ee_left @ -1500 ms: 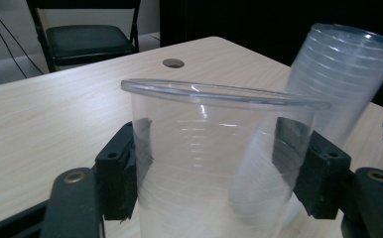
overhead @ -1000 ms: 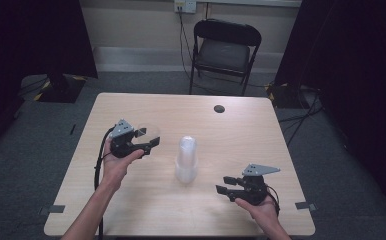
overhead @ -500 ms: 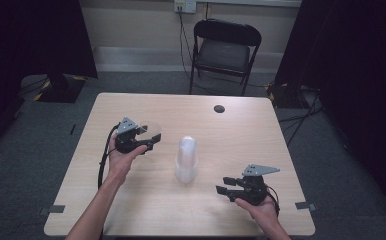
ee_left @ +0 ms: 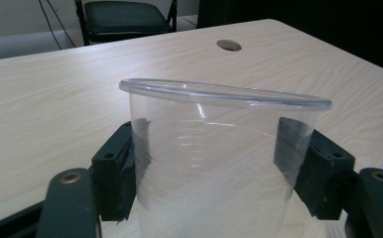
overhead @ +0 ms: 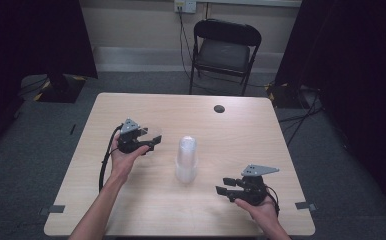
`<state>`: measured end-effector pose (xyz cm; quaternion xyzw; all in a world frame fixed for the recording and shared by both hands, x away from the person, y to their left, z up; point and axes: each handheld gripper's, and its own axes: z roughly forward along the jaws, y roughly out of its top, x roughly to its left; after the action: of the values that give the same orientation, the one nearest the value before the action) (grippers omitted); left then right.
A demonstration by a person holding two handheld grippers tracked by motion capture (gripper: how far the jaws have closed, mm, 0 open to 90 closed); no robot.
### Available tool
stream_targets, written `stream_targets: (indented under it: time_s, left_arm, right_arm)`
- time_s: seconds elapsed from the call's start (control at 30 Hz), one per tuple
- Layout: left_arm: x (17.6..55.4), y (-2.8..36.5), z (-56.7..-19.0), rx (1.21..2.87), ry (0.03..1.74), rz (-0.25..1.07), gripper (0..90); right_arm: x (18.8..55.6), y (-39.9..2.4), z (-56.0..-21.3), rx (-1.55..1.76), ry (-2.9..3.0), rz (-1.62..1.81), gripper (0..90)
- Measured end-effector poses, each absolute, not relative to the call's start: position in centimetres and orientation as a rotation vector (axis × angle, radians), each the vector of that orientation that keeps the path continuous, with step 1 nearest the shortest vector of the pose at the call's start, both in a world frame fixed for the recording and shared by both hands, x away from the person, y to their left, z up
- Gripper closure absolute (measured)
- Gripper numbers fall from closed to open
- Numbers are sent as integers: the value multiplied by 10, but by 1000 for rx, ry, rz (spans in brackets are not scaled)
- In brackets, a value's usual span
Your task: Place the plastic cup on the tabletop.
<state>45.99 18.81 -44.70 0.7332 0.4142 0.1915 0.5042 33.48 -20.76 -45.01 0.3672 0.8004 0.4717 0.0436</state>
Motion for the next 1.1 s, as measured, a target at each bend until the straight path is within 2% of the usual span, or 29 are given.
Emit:
stream_targets:
  time_s: [0.87,0.93,1.1]
  left_arm:
    - [462,187,-453,1812,1024,418,269]
    - [462,187,-453,1830,1023,422,299]
    - [461,187,-459,1841,1030,431,289]
  right_arm:
    - [334,-208,-450,1122,2444,1442,503]
    - [334,-207,-450,1129,2445,1439,505]
    - [334,-207,-450,1128,2447,1438,505]
